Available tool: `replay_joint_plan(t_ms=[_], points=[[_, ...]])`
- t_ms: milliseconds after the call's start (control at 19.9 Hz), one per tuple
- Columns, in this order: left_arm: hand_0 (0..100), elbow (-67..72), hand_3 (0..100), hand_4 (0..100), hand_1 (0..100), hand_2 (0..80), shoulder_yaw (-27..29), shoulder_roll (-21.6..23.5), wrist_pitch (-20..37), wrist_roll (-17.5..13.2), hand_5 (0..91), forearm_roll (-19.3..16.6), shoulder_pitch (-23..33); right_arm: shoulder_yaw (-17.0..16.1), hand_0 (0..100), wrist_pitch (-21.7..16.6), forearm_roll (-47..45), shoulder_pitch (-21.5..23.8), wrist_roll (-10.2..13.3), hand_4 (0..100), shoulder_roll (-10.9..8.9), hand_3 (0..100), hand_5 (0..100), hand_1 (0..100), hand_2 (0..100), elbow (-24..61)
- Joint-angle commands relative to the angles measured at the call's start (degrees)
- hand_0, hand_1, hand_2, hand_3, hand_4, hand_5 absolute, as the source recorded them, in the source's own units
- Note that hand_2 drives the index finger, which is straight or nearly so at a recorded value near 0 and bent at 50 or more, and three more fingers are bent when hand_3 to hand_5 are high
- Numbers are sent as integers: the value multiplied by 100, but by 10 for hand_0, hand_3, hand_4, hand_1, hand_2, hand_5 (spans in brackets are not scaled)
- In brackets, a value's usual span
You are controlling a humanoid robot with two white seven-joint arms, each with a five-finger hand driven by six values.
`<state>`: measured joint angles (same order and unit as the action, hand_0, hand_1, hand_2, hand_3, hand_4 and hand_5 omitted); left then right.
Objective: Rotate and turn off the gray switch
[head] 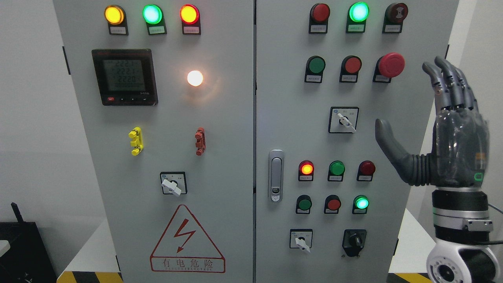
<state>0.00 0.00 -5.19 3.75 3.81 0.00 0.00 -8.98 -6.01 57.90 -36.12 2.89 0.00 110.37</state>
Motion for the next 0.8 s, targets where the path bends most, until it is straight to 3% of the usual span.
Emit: replay_joint_plan(t_ms=[0, 50, 100, 150, 251, 301, 401, 602, 752], points=[[120, -149, 0, 0, 389, 0, 44, 1, 3, -3, 0, 105, -53, -86, 294, -32, 2, 0, 159, 378, 97, 454, 229, 344, 238, 20], [120, -149, 0, 0, 389, 0, 44, 1, 3, -3, 0, 105, -53, -86, 286, -32, 2, 9, 159, 486, 105, 530, 396, 387, 261, 20], [120, -149, 0, 0, 389, 0, 44, 1, 3, -3, 0, 105, -53, -86, 282, -32, 2, 9, 159, 512, 105, 556, 447, 398, 269, 20], [120, -149, 0, 0, 389, 0, 44, 1, 3, -3, 0, 114, -53, -86, 276, -32, 2, 9, 151, 578, 105, 604, 593, 425, 292, 20], [120, -149, 0, 0, 389, 0, 44, 1, 3, -3, 0, 114, -53, -86, 260, -32, 2, 9, 159, 639, 105, 649, 715, 448, 321, 20], [120, -149, 0, 0, 389, 0, 53, 1, 3, -3, 0, 114, -53, -112, 246, -23, 2, 18, 159, 716, 114, 701, 835, 448, 351, 20], [120, -149, 0, 0, 389, 0, 44, 1, 3, -3, 0, 114, -53, -156, 223, -6, -7, 35, 159, 819, 158, 794, 980, 441, 380, 11], [120, -149, 0, 0, 389, 0, 44, 1, 3, -3, 0, 114, -53, -174, 195, -14, -7, 175, 124, 907, 325, 913, 1000, 448, 423, -15], [120, -149, 0, 0, 389, 0, 44, 1, 3, -3, 0, 106, -53, -156, 185, -23, -16, 264, 54, 939, 509, 949, 1000, 453, 443, -24]])
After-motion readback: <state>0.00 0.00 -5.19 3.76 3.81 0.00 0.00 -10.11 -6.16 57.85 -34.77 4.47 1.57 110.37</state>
